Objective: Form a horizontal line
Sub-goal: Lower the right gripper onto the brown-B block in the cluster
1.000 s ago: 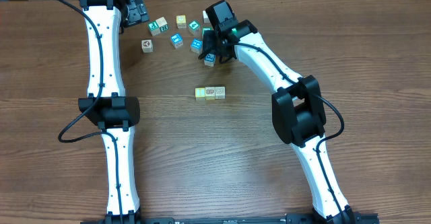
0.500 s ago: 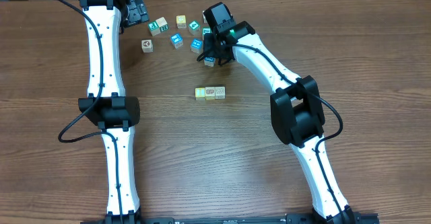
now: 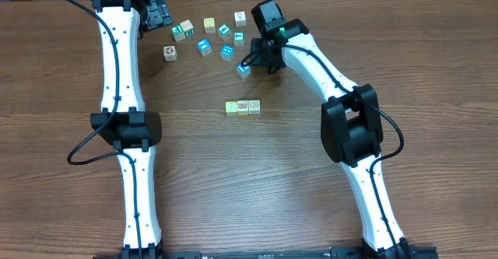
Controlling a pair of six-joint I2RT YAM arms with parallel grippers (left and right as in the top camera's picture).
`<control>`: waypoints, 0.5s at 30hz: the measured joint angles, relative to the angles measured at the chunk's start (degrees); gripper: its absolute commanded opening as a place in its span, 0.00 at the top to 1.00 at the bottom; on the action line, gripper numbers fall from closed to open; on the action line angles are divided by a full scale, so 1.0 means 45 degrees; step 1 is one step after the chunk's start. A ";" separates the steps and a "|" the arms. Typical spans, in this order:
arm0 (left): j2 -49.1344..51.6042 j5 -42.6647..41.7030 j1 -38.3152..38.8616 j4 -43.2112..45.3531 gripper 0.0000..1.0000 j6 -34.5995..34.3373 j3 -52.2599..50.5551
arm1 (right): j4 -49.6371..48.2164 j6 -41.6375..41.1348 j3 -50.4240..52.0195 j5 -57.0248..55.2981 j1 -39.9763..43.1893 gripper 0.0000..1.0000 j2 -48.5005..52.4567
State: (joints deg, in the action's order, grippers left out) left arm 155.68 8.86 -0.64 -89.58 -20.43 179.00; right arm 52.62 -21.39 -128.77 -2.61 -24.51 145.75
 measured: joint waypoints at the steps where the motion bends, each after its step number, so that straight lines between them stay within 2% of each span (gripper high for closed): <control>1: 0.0000 0.0000 0.0000 0.0000 0.00 0.0000 0.0000 | -0.0083 0.0063 0.0000 -0.0189 0.0000 0.51 0.0000; 5: 0.0000 0.0000 0.0000 0.0000 0.00 0.0000 0.0000 | -0.0457 0.0107 0.0000 -0.0529 0.0000 0.53 0.0000; 6: 0.0000 0.0000 0.0000 0.0000 0.00 0.0000 0.0000 | -0.0588 0.0107 0.0000 -0.0573 0.0000 0.60 0.0000; 10: 0.0000 0.0000 0.0000 0.0000 0.00 0.0000 0.0000 | -0.0792 0.0189 0.0000 -0.0651 0.0000 0.73 0.0000; 15: 0.0000 0.0000 0.0000 0.0000 0.00 0.0000 0.0000 | -0.0675 0.0155 0.0000 -0.0670 0.0000 0.75 0.0000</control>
State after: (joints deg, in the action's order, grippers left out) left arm 155.68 8.86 -0.64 -89.58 -20.43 179.00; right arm 49.58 -20.69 -128.77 -5.63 -24.51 145.75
